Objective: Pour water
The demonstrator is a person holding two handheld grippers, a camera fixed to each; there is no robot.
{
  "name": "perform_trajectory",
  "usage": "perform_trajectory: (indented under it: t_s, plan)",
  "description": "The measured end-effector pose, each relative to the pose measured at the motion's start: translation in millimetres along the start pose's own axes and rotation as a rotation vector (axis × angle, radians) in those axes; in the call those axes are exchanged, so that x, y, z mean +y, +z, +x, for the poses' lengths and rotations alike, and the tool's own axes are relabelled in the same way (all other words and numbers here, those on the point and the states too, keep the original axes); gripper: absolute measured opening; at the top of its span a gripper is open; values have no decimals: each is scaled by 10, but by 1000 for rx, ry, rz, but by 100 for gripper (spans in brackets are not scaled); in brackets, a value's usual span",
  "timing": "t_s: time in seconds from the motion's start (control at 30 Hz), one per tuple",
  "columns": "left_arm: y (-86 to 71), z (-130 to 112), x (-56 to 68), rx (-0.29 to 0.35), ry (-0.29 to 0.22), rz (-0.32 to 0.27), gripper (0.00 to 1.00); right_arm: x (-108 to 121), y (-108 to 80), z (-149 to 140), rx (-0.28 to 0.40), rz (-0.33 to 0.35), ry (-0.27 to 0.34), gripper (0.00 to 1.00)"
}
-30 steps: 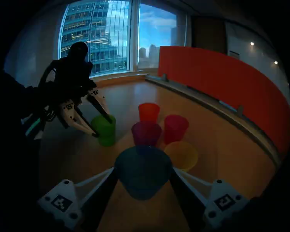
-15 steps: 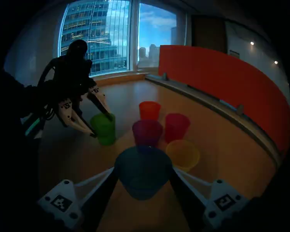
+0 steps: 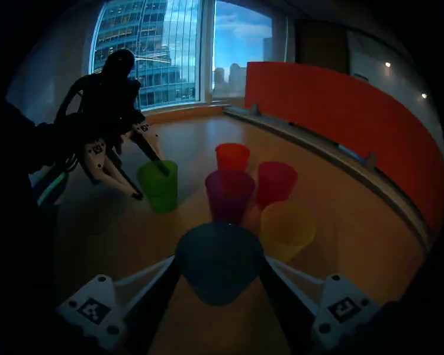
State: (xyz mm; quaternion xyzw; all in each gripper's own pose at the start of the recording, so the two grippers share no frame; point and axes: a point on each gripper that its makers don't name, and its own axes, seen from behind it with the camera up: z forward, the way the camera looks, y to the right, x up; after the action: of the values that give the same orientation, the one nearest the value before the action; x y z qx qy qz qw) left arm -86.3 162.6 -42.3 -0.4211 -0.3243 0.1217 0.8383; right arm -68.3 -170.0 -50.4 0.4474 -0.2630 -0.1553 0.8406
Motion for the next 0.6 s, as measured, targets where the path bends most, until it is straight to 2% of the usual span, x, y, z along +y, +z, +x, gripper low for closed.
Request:
perform_trajectory:
  t_s: [0.6]
  plan:
    - [-100,-136,-16,7,-44,11,100,-18,66,-135,-17,-13,-8,92]
